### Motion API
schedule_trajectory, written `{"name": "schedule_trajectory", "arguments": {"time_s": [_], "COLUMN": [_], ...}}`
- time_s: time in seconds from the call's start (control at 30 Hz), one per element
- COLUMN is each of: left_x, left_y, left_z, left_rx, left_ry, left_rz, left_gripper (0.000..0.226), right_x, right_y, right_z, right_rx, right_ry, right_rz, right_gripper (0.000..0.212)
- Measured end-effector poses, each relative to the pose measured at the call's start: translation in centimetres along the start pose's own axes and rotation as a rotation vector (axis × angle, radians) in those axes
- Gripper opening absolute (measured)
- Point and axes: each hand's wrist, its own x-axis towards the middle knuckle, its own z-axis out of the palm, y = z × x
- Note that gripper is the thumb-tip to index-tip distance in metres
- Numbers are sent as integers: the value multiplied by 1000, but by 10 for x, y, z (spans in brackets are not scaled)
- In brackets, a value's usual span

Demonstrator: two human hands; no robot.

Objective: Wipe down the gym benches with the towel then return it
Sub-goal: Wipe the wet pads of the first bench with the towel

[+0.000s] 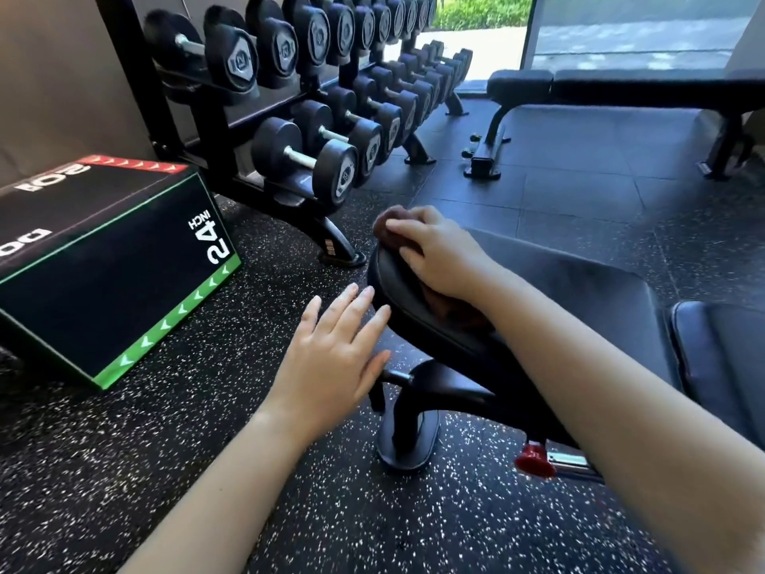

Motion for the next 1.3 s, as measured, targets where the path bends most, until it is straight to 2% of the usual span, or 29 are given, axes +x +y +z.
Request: {"name": "schedule_trajectory", "arguments": {"time_s": [0.07,0.13,0.33,0.43,0.5,0.57,0.7,0.83,0.93,1.0,1.07,1.23,1.3], "left_x": [-10,-17,-30,-26,-20,-11,6,28,42,44,42,44,44], "left_y": [-1,-2,-3,1,9,21,51,74,86,91,91,86,87], "left_z": [-2,-4,-15,-17,-15,-12,-7,-4,2,10,19,30,31], "left_rx": [-25,-49,-54,-83,-102,-130,-175,-202,-211,-243,-225,-238,-261], "left_ry": [7,15,71,118,158,190,219,164,87,29,14,39,38], "left_rz": [-45,-88,-129,-122,-86,-23,88,229,265,255,254,261,252], "left_gripper": [48,47,44,40,37,33,30,35,42,46,48,46,46], "right_x": [-44,-63,2,-29,-73,-116,-174,-216,-226,-220,-219,-246,-253], "right_y": [-18,-27,-31,-38,-38,-28,0,25,26,22,21,38,46], "right_z": [0,2,-2,0,-1,-3,-14,-26,-25,-22,-24,-48,-58], "right_rx": [61,-7,-135,-197,-176,-208,-328,-285,-235,-246,-202,80,73], "right_ry": [72,106,-31,-7,94,172,327,436,492,454,371,121,-13], "right_rz": [-174,-241,-7,-108,-230,-231,27,338,571,710,738,410,338], "right_gripper": [40,39,39,36,33,33,34,36,39,41,49,88,102]}}
